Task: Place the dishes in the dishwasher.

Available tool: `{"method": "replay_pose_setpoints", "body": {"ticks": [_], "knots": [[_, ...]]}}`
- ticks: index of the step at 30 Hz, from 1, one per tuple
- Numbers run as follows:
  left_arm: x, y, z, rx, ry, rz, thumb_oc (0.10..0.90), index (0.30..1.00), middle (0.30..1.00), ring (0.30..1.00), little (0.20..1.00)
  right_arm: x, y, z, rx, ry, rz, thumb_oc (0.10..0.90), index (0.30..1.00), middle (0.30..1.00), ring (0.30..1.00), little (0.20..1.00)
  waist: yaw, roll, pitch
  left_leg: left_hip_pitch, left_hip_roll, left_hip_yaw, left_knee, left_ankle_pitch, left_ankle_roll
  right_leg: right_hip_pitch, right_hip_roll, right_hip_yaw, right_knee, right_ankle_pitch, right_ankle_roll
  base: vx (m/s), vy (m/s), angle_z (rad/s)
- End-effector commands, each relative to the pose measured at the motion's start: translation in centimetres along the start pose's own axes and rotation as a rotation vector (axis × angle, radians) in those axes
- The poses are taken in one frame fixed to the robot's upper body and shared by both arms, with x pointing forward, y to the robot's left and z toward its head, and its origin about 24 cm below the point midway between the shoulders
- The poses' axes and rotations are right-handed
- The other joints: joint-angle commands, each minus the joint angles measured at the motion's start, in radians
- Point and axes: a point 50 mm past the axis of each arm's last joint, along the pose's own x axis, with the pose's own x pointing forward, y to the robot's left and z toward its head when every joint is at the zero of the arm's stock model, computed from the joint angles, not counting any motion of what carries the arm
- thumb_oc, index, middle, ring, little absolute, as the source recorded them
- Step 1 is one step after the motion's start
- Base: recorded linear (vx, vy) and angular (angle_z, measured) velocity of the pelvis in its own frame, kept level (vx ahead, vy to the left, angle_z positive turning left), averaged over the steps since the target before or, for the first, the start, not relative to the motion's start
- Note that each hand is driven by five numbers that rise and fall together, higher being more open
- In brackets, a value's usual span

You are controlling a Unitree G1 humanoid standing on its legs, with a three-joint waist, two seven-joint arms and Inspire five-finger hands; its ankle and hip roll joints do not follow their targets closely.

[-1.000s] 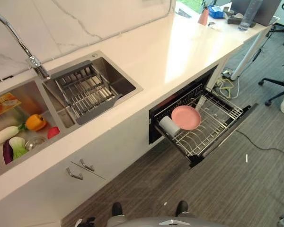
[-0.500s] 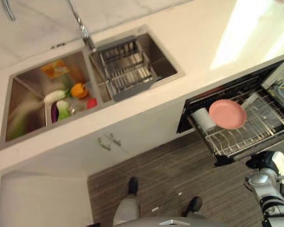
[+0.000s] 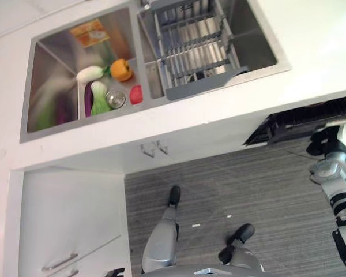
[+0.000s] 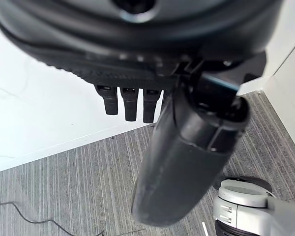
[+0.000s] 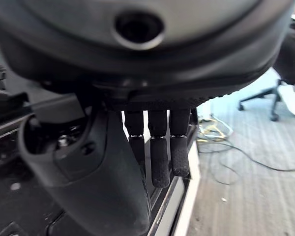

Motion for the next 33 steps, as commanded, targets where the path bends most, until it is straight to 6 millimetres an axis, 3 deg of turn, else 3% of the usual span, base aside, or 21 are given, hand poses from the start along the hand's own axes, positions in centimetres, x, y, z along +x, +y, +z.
{"method": "replay_pose_setpoints", "body": {"ticks": [1,2,4,5,6,7,8,9,10,13,14,16,18,20,21,24,25,27,29,31,33], "knots": [[0.2,2.7,0.0,0.107,0.017,0.078,0.800,0.900,0.900,0.900,0.900,2.1,-7.0,9.8,0.066,-0.413,-0.251,0.400,0.300,0.300,0.300,0.300,0.054,-0.042,-0.042,0.016,0.009,0.071,0.009,-0.093,-0.034,0.023,-0.049,0.078,0.043,-0.135,0.042,-0.01,-0.008,0.11],[0.3,3.0,0.6,0.098,-0.006,0.099,0.800,0.900,0.900,0.900,0.900,1.8,-7.0,11.1,0.089,-0.465,-0.267,0.400,0.300,0.300,0.300,0.300,0.061,-0.049,-0.037,0.008,0.010,0.073,0.008,-0.090,-0.038,0.016,-0.048,0.075,0.043,-0.134,0.044,-0.01,-0.012,0.11],[0.3,3.1,0.8,0.092,-0.012,0.104,0.800,0.900,0.900,0.900,0.900,1.7,-6.8,11.2,0.096,-0.474,-0.263,0.400,0.300,0.300,0.300,0.300,0.061,-0.052,-0.038,0.007,0.011,0.073,0.008,-0.091,-0.039,0.014,-0.048,0.076,0.042,-0.134,0.043,0.00,-0.018,0.08],[0.4,3.2,1.5,0.040,-0.044,0.105,0.800,0.900,0.900,0.900,0.900,1.2,-5.7,11.1,0.113,-0.478,-0.233,0.400,0.300,0.300,0.300,0.300,0.063,-0.059,-0.040,0.008,0.014,0.074,0.008,-0.093,-0.039,0.018,-0.044,0.073,0.041,-0.136,0.041,0.01,-0.047,0.05],[0.4,3.5,2.9,-0.027,-0.110,0.106,0.800,0.900,0.900,0.900,0.900,0.7,-4.3,10.4,0.116,-0.463,-0.194,0.431,0.347,0.347,0.347,0.347,0.065,-0.063,-0.040,0.009,0.015,0.074,0.008,-0.094,-0.039,0.021,-0.042,0.071,0.040,-0.137,0.041,0.02,-0.067,0.04],[0.4,3.7,3.1,-0.061,-0.123,0.106,0.800,0.900,0.900,0.900,0.900,0.3,-3.1,9.4,0.121,-0.432,-0.159,0.745,0.818,0.818,0.818,0.818,0.067,-0.069,-0.044,0.011,0.015,0.073,0.008,-0.095,-0.039,0.026,-0.041,0.068,0.040,-0.139,0.041,0.01,-0.044,0.01],[0.4,3.8,3.1,-0.060,-0.121,0.108,0.800,0.900,0.900,0.900,0.900,0.2,-3.0,9.3,0.122,-0.430,-0.157,0.800,0.900,0.900,0.900,0.900,0.068,-0.071,-0.046,0.011,0.015,0.073,0.008,-0.095,-0.039,0.027,-0.041,0.067,0.039,-0.139,0.041,0.01,-0.031,0.03],[0.4,3.9,2.7,-0.072,-0.093,0.107,0.800,0.900,0.900,0.900,0.900,-0.3,-1.5,8.3,0.133,-0.397,-0.109,0.800,0.900,0.900,0.900,0.900,0.067,-0.077,-0.050,0.016,0.018,0.075,0.008,-0.096,-0.039,0.031,-0.039,0.067,0.039,-0.140,0.040,0.01,-0.014,0.04],[0.5,3.8,2.7,-0.098,-0.067,0.103,0.800,0.900,0.900,0.900,0.900,-2.0,2.1,6.2,0.177,-0.312,0.010,0.800,0.900,0.900,0.900,0.900,0.054,-0.085,-0.057,0.027,0.024,0.086,0.009,-0.101,-0.039,0.041,-0.035,0.070,0.041,-0.141,0.039,0.02,-0.009,0.03],[0.6,3.0,2.4,-0.210,-0.045,0.073,0.800,0.900,0.900,0.900,0.900,-6.7,8.0,1.4,0.266,-0.112,0.218,0.800,0.900,0.900,0.900,0.900,0.020,-0.105,-0.075,0.064,0.039,0.108,0.011,-0.116,-0.034,0.056,-0.029,0.076,0.054,-0.150,0.035,0.02,0.014,0.05],[0.6,3.0,2.4,-0.210,-0.045,0.073,0.800,0.900,0.900,0.900,0.900,-6.7,8.0,1.4,0.266,-0.112,0.218,0.800,0.900,0.900,0.900,0.900,0.020,-0.105,-0.075,0.064,0.039,0.108,0.011,-0.116,-0.034,0.056,-0.029,0.076,0.054,-0.150,0.035,0.05,0.028,0.03],[0.6,2.3,2.2,-0.286,-0.023,0.025,0.800,0.900,0.900,0.900,0.900,-11.2,11.7,-3.2,0.273,0.091,0.377,0.800,0.900,0.900,0.900,0.900,-0.009,-0.119,-0.093,0.103,0.044,0.123,0.012,-0.138,-0.024,0.070,-0.026,0.083,0.077,-0.161,0.032,0.07,0.063,-0.10],[0.6,1.8,1.8,-0.278,0.006,-0.017,0.800,0.900,0.900,0.900,0.900,-15.5,13.6,-7.6,0.273,0.299,0.476,0.800,0.900,0.900,0.900,0.900,-0.049,-0.131,-0.118,0.149,0.042,0.131,0.013,-0.157,-0.010,0.087,-0.028,0.096,0.112,-0.177,0.031,0.12,0.129,-0.18],[0.5,1.6,1.2,-0.278,0.029,-0.042,0.800,0.900,0.900,0.900,0.900,-18.9,14.6,-10.5,0.275,0.459,0.543,0.800,0.900,0.900,0.900,0.900,-0.076,-0.136,-0.138,0.195,0.033,0.134,0.013,-0.178,0.008,0.101,-0.036,0.112,0.151,-0.189,0.032,0.12,0.220,-0.22],[0.5,1.5,1.1,-0.254,0.037,-0.060,0.800,0.900,0.900,0.900,0.900,-22.1,15.3,-13.0,0.231,0.596,0.634,0.800,0.900,0.900,0.900,0.900,-0.101,-0.143,-0.155,0.231,0.013,0.137,0.015,-0.183,0.039,0.093,-0.066,0.126,0.228,-0.174,0.030,0.09,0.316,-0.34],[0.5,1.6,1.1,-0.225,0.039,-0.067,0.800,0.900,0.900,0.900,0.900,-23.9,15.4,-14.6,0.196,0.689,0.683,0.800,0.900,0.900,0.900,0.900,-0.119,-0.149,-0.160,0.273,-0.011,0.144,0.022,-0.209,0.071,0.063,-0.103,0.189,0.342,-0.150,0.051,0.07,0.251,-0.30],[0.6,1.9,1.3,-0.214,0.027,-0.061,0.800,0.900,0.900,0.900,0.900,-24.8,15.4,-15.3,0.202,0.751,0.698,0.800,0.900,0.900,0.900,0.900,-0.140,-0.143,-0.152,0.312,-0.028,0.133,0.034,-0.224,0.104,0.020,-0.123,0.290,0.478,-0.106,0.064,0.05,0.221,-0.24],[0.6,2.6,1.5,-0.221,0.020,-0.038,0.800,0.900,0.900,0.900,0.900,-25.1,15.6,-15.2,0.232,0.783,0.705,0.800,0.900,0.900,0.900,0.900,-0.152,-0.134,-0.143,0.346,-0.034,0.123,0.033,-0.238,0.116,-0.044,-0.095,0.417,0.566,-0.109,0.065,0.05,0.160,-0.24],[0.7,2.9,2.0,-0.219,0.015,-0.018,0.800,0.900,0.900,0.900,0.900,-25.3,16.1,-14.9,0.294,0.826,0.689,0.800,0.900,0.900,0.900,0.900,-0.164,-0.133,-0.153,0.342,-0.033,0.105,0.041,-0.246,0.103,-0.035,-0.043,0.485,0.415,-0.192,0.033,0.09,-0.072,0.00],[0.8,3.3,2.4,-0.183,0.007,0.006,0.800,0.900,0.900,0.900,0.900,-25.5,16.3,-14.9,0.348,0.887,0.665,0.800,0.900,0.900,0.900,0.900,-0.185,-0.142,-0.149,0.341,-0.040,0.078,0.049,-0.248,0.092,-0.030,0.017,0.593,0.280,-0.208,0.032,0.10,-0.139,0.34],[0.9,4.0,3.0,-0.128,-0.003,0.052,0.800,0.900,0.900,0.900,0.900,-26.6,16.5,-15.1,0.368,0.939,0.669,0.800,0.900,0.900,0.900,0.900,-0.187,-0.155,-0.161,0.342,-0.044,0.044,0.057,-0.250,0.083,-0.013,0.025,0.592,0.243,-0.212,0.028,0.11,-0.164,0.85]]}}
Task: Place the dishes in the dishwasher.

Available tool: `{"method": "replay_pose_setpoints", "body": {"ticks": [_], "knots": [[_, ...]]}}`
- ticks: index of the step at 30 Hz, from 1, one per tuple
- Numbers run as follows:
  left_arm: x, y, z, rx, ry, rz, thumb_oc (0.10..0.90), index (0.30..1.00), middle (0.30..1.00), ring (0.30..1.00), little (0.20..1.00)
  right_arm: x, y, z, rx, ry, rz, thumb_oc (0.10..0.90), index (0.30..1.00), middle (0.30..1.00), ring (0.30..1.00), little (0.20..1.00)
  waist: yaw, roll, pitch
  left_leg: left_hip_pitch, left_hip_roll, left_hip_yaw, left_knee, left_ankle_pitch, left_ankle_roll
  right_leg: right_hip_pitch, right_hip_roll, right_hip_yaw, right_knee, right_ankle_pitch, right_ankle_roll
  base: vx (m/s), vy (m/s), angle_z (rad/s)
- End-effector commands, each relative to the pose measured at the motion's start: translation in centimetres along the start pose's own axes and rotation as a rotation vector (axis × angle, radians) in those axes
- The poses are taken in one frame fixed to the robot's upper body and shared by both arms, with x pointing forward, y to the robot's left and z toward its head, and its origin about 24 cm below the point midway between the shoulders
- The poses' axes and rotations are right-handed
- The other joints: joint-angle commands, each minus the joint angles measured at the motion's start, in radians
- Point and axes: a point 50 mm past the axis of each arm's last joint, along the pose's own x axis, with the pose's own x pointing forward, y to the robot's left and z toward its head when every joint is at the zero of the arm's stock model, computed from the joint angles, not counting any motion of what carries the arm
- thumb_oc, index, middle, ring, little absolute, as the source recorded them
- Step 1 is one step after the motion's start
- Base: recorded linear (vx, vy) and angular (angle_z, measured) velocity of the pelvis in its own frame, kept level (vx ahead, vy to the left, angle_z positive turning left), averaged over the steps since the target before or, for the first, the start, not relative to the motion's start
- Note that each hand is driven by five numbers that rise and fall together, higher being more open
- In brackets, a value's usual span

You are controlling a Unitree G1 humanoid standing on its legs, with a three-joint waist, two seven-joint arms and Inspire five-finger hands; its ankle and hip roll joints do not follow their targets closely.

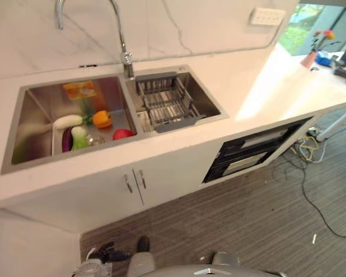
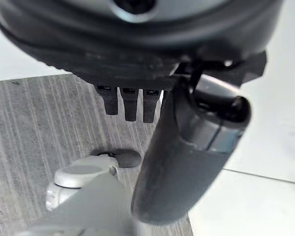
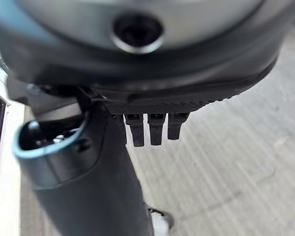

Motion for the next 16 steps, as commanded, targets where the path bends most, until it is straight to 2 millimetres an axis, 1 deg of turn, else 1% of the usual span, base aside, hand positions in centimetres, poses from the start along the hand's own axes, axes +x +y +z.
{"method": "replay_pose_setpoints", "body": {"ticks": [1,3,4,5,7,8,9,10,12,13,14,15,16], "knots": [[-0.1,0.1,-1.1,0.128,0.025,0.057,0.800,0.900,0.900,0.900,0.900,0.4,-1.9,3.1,0.119,-0.082,-0.070,0.800,0.900,0.900,0.900,0.900,0.015,-0.020,0.004,0.189,-0.048,-0.019,-0.026,-0.026,-0.014,0.009,-0.101,-0.087,0.061,0.000,0.048,0.14,-0.247,1.18],[-0.1,0.0,-0.4,0.240,-0.013,0.093,0.800,0.900,0.900,0.900,0.900,0.4,-1.7,2.6,0.100,-0.074,-0.064,0.800,0.900,0.900,0.900,0.900,0.013,-0.020,-0.004,0.189,-0.019,-0.031,-0.020,-0.022,-0.036,0.042,-0.081,-0.119,0.029,-0.005,0.033,0.12,-0.270,1.07],[-0.1,-0.3,-0.3,0.288,-0.025,0.095,0.800,0.900,0.900,0.900,0.900,0.4,-1.8,2.9,0.077,-0.085,-0.068,0.800,0.900,0.900,0.900,0.900,0.013,-0.018,-0.006,0.187,-0.002,-0.032,-0.016,-0.020,-0.048,0.056,-0.074,-0.139,0.013,-0.002,0.032,0.06,-0.172,0.79],[-0.1,-0.3,-0.3,0.289,-0.025,0.095,0.800,0.900,0.900,0.900,0.900,0.4,-1.8,2.9,0.077,-0.085,-0.069,0.800,0.900,0.900,0.900,0.900,0.012,-0.017,-0.006,0.188,-0.001,-0.034,-0.016,-0.020,-0.048,0.058,-0.073,-0.140,0.011,-0.001,0.031,0.04,-0.171,0.53],[-0.1,-1.1,-0.3,0.366,-0.040,0.075,0.800,0.900,0.900,0.900,0.900,0.4,-2.1,3.0,0.026,-0.104,-0.079,0.800,0.900,0.900,0.900,0.900,0.012,-0.011,-0.004,0.180,0.026,-0.044,0.007,-0.012,-0.065,0.079,-0.051,-0.145,-0.011,-0.005,0.017,0.05,-0.244,0.55],[-0.2,-1.6,-0.7,0.365,-0.027,0.051,0.800,0.900,0.900,0.900,0.900,0.5,-2.4,3.2,0.002,-0.115,-0.090,0.800,0.900,0.900,0.900,0.900,0.011,-0.004,0.003,0.164,0.051,-0.050,0.030,0.001,-0.080,0.089,-0.028,-0.154,-0.026,-0.014,-0.002,0.03,-0.230,0.27],[-0.2,-1.6,-0.7,0.365,-0.027,0.051,0.800,0.900,0.900,0.900,0.900,0.5,-2.4,3.2,0.002,-0.115,-0.090,0.800,0.900,0.900,0.900,0.900,0.010,-0.003,0.003,0.164,0.051,-0.051,0.030,0.001,-0.080,0.089,-0.028,-0.154,-0.026,-0.014,-0.002,-0.02,-0.237,-0.01],[-0.2,-2.2,-0.9,0.328,-0.013,0.036,0.800,0.900,0.900,0.900,0.900,0.5,-2.9,3.4,-0.016,-0.119,-0.107,0.800,0.900,0.900,0.900,0.900,0.009,0.003,0.008,0.142,0.065,-0.053,0.052,0.018,-0.094,0.096,-0.016,-0.169,-0.043,-0.016,-0.014,-0.03,-0.127,0.03],[-0.2,-2.6,-0.9,0.323,-0.009,0.029,0.800,0.900,0.900,0.900,0.900,0.5,-3.1,3.5,-0.017,-0.120,-0.116,0.800,0.900,0.900,0.900,0.900,0.004,0.004,0.009,0.131,0.065,-0.045,0.067,0.017,-0.095,0.105,-0.015,-0.177,-0.059,-0.013,-0.018,-0.05,-0.090,0.16],[-0.2,-3.2,-0.7,0.321,-0.014,0.016,0.800,0.900,0.900,0.900,0.900,0.6,-3.5,4.1,-0.010,-0.131,-0.128,0.800,0.900,0.900,0.900,0.900,-0.011,-0.001,0.012,0.105,0.065,0.039,0.101,0.019,-0.090,0.115,-0.024,-0.198,-0.081,-0.007,-0.021,-0.06,-0.015,0.19],[-0.2,-3.6,-0.8,0.322,-0.012,0.001,0.800,0.900,0.900,0.900,0.900,0.6,-3.6,4.3,0.002,-0.131,-0.130,0.800,0.900,0.900,0.900,0.900,-0.014,0.002,0.011,0.104,0.061,0.075,0.107,0.009,-0.083,0.116,-0.022,-0.195,-0.093,-0.004,-0.019,-0.06,-0.013,0.19],[-0.2,-3.6,-0.8,0.322,-0.012,0.001,0.800,0.900,0.900,0.900,0.900,0.6,-3.6,4.3,0.002,-0.131,-0.130,0.800,0.900,0.900,0.900,0.900,-0.012,0.002,0.011,0.105,0.061,0.077,0.107,0.008,-0.083,0.116,-0.022,-0.194,-0.094,-0.003,-0.019,-0.01,0.028,0.13],[-0.3,-3.9,-1.1,0.326,-0.003,-0.013,0.800,0.900,0.900,0.900,0.900,0.6,-3.9,4.2,0.011,-0.120,-0.136,0.800,0.900,0.900,0.900,0.900,-0.014,0.008,0.009,0.105,0.065,0.093,0.105,0.018,-0.092,0.124,-0.023,-0.197,-0.104,0.001,-0.017,0.00,0.031,0.15]]}}
